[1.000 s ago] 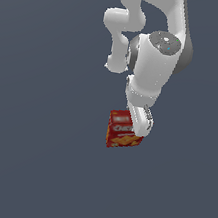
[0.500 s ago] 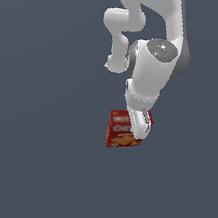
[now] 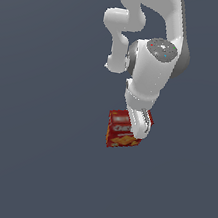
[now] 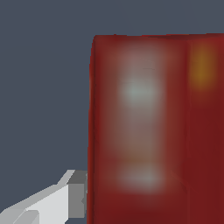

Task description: Pick up the object and move it to a goal position.

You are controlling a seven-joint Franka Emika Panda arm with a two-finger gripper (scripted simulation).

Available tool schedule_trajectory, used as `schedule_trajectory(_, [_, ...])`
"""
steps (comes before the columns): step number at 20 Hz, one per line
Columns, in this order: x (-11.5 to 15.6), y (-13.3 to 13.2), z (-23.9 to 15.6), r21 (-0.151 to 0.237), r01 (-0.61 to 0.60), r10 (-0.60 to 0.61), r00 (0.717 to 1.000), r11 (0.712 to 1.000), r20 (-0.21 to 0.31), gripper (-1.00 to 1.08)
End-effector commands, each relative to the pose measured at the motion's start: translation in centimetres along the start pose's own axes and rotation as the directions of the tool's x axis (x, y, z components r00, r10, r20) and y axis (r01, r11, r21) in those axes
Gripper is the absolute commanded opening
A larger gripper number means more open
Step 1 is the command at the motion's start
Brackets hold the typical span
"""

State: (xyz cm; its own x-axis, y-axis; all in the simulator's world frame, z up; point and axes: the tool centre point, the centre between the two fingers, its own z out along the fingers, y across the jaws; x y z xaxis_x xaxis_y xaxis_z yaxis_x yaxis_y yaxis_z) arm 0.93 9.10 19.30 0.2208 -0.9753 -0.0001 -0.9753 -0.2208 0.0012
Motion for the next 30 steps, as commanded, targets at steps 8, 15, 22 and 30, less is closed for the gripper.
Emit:
schedule_trajectory(8, [1.1,1.5,-2.8,0.002,0.0,0.0,1.0,1.0,0.0,-1.0])
schedule_trajectory(15, [3.0,4.2,-7.9,0.002,0.0,0.0,1.0,1.0,0.001,-1.0])
schedule_trajectory(22, [5.2,7.0,-13.4,0.002,0.0,0.0,1.0,1.0,0.001,-1.0])
schedule_trajectory(30, [6.6,8.6,-17.0,0.001,0.0,0.0,1.0,1.0,0.001,-1.0])
